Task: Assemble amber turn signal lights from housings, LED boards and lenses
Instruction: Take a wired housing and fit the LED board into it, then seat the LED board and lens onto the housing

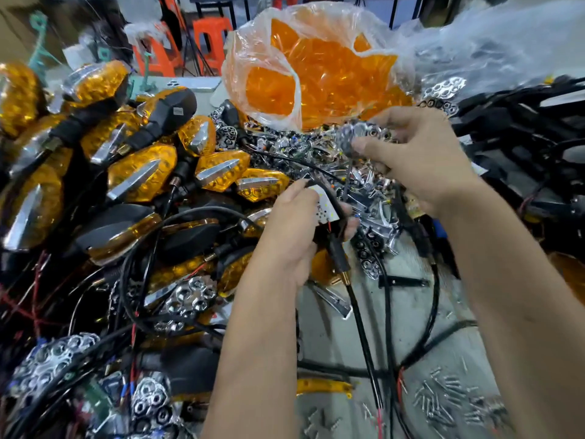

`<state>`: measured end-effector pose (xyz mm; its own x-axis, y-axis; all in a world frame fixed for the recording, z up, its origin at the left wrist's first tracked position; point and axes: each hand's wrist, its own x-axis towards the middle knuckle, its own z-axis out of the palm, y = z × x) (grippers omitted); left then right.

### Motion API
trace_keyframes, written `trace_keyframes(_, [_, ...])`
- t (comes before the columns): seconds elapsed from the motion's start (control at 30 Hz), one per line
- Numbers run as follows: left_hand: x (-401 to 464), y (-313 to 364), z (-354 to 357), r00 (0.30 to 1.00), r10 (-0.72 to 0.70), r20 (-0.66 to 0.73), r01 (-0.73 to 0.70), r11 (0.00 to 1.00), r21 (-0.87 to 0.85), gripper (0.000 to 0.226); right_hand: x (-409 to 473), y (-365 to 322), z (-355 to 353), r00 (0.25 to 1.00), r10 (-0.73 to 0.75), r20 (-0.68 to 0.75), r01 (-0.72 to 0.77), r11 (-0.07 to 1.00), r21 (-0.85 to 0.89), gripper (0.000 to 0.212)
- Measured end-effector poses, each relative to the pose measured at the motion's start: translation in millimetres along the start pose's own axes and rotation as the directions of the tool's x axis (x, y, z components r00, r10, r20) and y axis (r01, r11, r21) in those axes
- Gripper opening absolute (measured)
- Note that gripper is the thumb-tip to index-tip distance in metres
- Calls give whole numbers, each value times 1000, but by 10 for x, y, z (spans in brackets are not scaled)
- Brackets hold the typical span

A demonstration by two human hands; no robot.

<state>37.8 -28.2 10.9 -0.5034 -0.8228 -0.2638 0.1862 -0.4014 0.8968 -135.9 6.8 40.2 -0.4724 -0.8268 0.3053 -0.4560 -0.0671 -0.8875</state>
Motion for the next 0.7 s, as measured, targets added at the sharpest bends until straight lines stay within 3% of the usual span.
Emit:
trace_keyframes(0.1, [7,-34,74,992,-65,104,75,993,-91,26,-279,-19,-242,989,-39,144,29,997,76,11])
trace_keyframes(0.2, [-5,-60,138,984,-110,141,128,983,-131,22,-410,-43,-352,957,-77,280,21,980,200,21])
trace_keyframes(0.3, [24,-77,154,986,-125,109,141,978,-156,16,-433,-7,-349,954,-94,284,55,988,142,20])
trace_keyframes(0.43, [88,-112,144,990,-123,69,130,986,-106,22,-456,110,-308,941,5,338,-68,982,174,35])
trace_keyframes(0.53, [94,-121,130,989,-130,76,137,987,-90,29,-494,103,-239,929,6,371,-83,978,192,13])
trace_keyframes(0.7, [65,-100,129,988,-120,99,123,992,-20,34,-523,71,-164,932,42,360,-106,981,160,15])
